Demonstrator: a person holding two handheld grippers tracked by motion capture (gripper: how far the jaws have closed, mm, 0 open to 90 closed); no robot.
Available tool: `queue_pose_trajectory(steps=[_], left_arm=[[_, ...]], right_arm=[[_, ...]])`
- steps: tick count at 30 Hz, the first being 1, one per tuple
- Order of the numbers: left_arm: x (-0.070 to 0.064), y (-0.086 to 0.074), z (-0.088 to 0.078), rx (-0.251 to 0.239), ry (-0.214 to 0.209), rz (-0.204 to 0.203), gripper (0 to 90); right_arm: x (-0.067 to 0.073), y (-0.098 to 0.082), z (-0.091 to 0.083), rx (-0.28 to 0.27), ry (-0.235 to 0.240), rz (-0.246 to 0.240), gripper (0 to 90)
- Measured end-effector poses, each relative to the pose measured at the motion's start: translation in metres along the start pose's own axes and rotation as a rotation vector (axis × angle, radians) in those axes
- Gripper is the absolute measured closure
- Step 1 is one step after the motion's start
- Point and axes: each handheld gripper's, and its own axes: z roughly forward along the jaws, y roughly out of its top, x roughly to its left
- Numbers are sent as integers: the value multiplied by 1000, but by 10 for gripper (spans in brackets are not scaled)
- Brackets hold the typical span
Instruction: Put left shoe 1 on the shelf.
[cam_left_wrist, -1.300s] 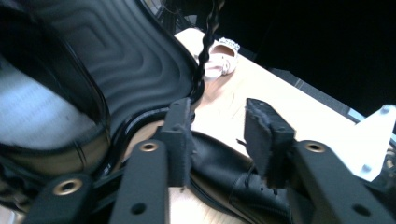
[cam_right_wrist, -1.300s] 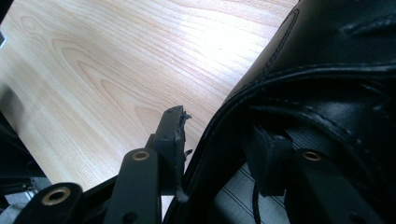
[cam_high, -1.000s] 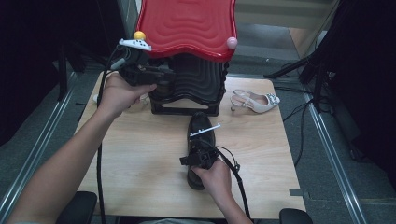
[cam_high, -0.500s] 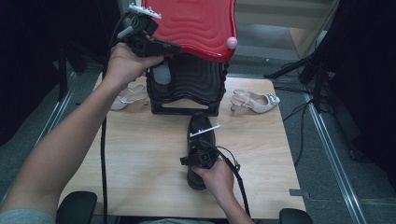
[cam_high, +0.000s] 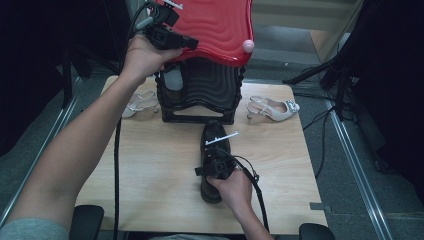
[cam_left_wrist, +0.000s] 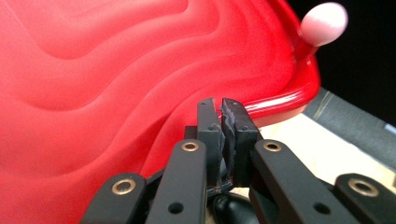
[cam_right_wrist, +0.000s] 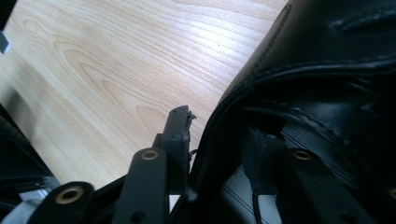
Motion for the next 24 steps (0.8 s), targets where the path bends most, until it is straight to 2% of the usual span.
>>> queue_pose_trajectory(steps=[4, 5, 11, 15, 20, 24], left_arm=[[2, 1, 0, -5, 5, -3, 877], [3, 1, 1, -5, 4, -6, 879], [3, 3, 2, 5, 14, -2, 884], [3, 6, 4, 12, 17, -4, 884], [4, 6, 4, 13, 15, -9, 889], [3, 6, 5, 11, 18, -8, 898]], right_arm=[[-4, 0, -2, 11, 9, 13, 741], [-5, 0, -4, 16, 5, 22, 783], [-11, -1, -11, 9, 17, 48, 840], [-16, -2, -21, -15, 18, 69, 872], [-25, -1, -41, -70, 16, 82, 879], [-27, 0, -51, -81, 9, 82, 879]])
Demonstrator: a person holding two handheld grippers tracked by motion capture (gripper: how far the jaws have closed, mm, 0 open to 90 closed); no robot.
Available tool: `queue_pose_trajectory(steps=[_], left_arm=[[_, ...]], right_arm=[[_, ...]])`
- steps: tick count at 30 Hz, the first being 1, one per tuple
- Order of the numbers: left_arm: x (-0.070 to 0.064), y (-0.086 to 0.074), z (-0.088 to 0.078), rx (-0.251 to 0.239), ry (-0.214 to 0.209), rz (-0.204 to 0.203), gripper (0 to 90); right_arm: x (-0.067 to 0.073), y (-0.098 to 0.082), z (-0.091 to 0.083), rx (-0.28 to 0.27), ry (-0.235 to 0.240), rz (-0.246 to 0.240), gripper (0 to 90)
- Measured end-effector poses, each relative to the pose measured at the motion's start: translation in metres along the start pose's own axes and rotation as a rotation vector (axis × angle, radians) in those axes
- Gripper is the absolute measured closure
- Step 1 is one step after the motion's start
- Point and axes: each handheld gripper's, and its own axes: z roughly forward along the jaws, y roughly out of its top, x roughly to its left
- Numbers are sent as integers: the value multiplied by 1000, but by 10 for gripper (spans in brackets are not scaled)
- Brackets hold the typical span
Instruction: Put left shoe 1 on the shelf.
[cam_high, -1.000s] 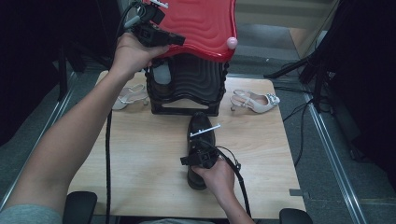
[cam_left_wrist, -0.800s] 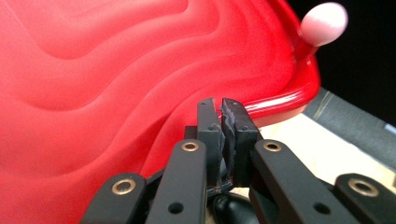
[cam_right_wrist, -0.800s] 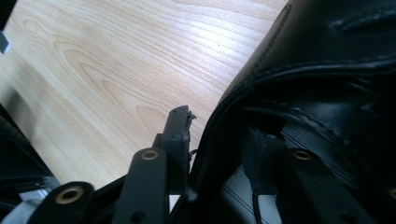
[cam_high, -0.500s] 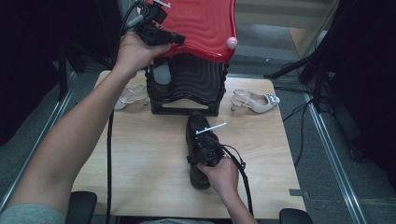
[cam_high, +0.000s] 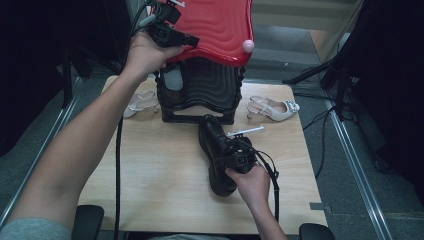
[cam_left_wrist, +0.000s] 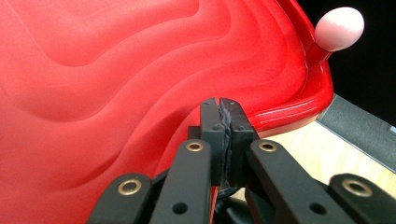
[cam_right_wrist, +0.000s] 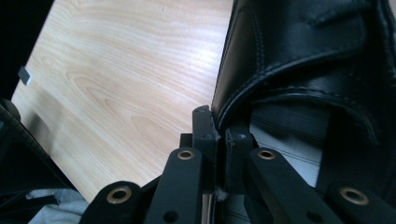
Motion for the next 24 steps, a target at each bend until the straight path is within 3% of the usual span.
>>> queue_pose_trajectory(steps=[6, 18, 24], left_arm=[[2, 0, 2, -5, -11, -5, 900], [5, 2, 3, 15, -10, -30, 900], [6, 3, 4, 21, -10, -22, 900]], right_arm=[[-1, 4, -12, -14, 33, -6, 879], [16, 10, -35, -45, 58, -82, 879], [23, 14, -51, -76, 71, -106, 879]])
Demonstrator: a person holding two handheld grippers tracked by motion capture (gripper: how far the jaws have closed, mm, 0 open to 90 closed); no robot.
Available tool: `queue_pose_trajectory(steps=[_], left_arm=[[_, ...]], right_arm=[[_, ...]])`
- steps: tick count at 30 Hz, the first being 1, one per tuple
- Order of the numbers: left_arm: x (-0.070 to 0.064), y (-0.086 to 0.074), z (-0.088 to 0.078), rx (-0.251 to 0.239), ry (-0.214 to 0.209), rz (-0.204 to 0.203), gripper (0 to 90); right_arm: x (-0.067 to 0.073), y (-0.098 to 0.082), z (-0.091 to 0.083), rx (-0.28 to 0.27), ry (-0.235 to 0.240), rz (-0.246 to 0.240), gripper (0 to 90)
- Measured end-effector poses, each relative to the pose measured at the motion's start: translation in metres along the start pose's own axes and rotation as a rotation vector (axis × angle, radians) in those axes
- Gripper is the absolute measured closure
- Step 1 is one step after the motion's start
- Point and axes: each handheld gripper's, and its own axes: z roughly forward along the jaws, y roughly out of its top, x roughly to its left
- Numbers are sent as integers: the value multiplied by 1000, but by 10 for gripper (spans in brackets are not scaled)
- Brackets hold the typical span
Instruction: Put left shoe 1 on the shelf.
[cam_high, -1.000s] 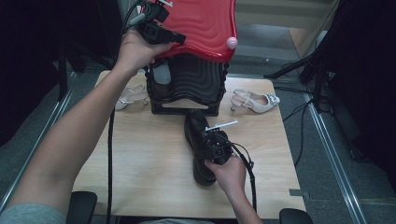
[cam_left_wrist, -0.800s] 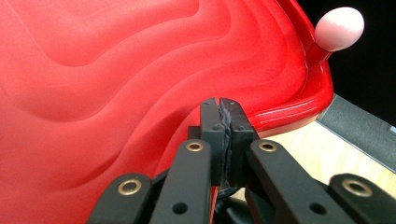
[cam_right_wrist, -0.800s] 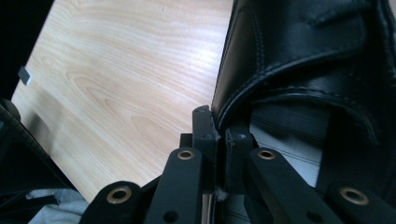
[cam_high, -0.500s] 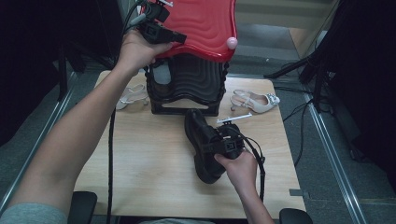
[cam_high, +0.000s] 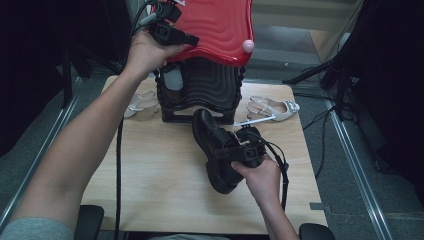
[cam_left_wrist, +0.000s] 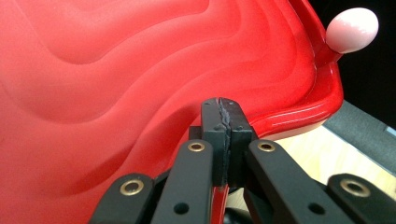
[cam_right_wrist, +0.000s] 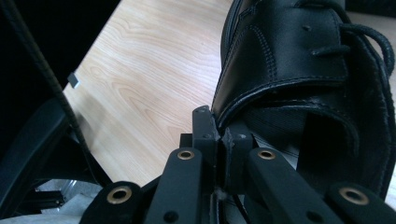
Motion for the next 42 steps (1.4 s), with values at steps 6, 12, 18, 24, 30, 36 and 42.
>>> queue_pose_trajectory(steps=[6, 12, 18, 24, 30, 36, 42], left_arm=[[1, 0, 0, 0, -4, -15, 900], [2, 0, 0, 2, -6, -19, 900], [1, -1, 0, -3, -5, -26, 900], [2, -1, 0, -6, -9, -25, 900], [1, -2, -1, -7, -8, -21, 900], [2, -2, -1, -10, -12, -24, 900], [2, -3, -1, -11, -13, -22, 900]], right_arm=[[6, 6, -16, -44, 23, -20, 879], [10, 19, -33, -96, 19, -36, 879], [8, 45, -28, -141, -53, -71, 879], [-1, 72, -13, -214, -77, -72, 878], [-4, 92, 2, -278, -102, -69, 878], [-7, 107, 13, -359, -132, -59, 878], [-9, 116, 27, -400, -205, -61, 877]])
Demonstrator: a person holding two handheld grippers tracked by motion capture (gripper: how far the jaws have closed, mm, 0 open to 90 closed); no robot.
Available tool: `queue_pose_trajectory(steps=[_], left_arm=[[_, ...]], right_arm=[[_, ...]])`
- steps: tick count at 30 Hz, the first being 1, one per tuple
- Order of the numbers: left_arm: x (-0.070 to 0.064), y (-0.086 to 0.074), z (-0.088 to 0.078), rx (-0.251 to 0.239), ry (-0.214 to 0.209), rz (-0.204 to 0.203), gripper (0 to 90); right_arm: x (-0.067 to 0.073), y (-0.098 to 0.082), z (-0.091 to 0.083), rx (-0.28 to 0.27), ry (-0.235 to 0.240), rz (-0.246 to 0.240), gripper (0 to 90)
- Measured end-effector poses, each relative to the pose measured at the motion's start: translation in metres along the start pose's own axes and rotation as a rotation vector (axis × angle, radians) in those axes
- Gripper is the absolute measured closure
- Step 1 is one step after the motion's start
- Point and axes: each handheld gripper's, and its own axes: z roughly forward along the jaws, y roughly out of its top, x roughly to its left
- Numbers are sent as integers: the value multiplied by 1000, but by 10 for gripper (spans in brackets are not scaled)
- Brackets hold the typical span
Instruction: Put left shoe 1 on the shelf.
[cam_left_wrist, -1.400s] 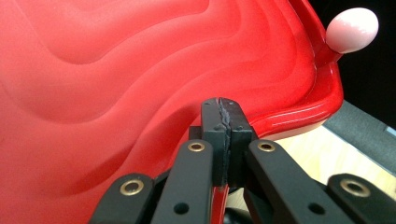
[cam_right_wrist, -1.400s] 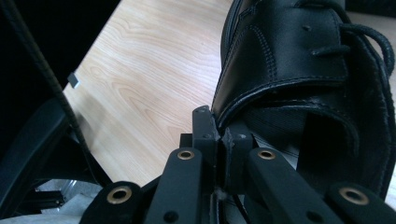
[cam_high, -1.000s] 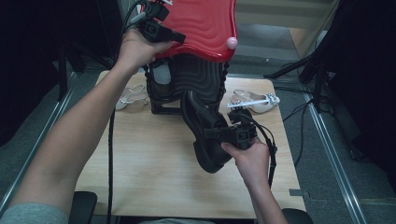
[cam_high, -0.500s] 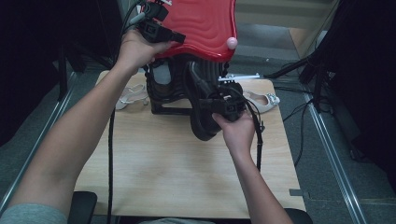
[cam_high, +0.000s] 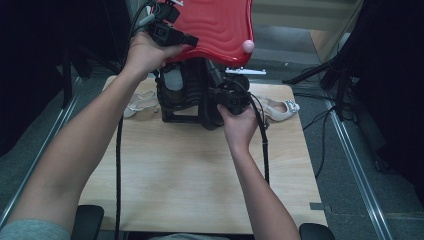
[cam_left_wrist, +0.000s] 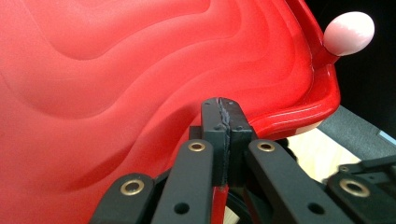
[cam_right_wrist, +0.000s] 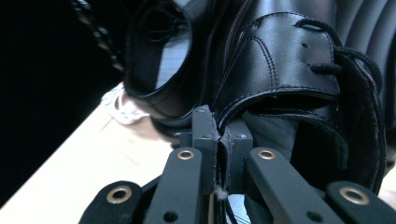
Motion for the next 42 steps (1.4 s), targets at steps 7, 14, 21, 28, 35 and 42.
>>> queue_pose_trajectory(steps=[7, 14, 21, 28, 35, 42], left_arm=[[2, -1, -1, 0, -9, -11, 900], [2, -1, -1, -2, -10, -10, 900], [2, -1, -2, -2, -10, -11, 900], [4, -1, -2, -1, -19, -20, 900], [3, -2, -2, -1, -11, -15, 900], [3, -2, -2, 0, -3, -13, 900]], right_arm=[[6, -1, 13, -41, -83, -40, 877], [5, 1, 22, -66, -150, -48, 877], [12, -2, 36, -43, -166, -87, 876], [8, 11, 41, -69, -131, -38, 850], [12, 3, 53, -26, -141, -83, 817], [15, 2, 60, -7, -157, -97, 841]])
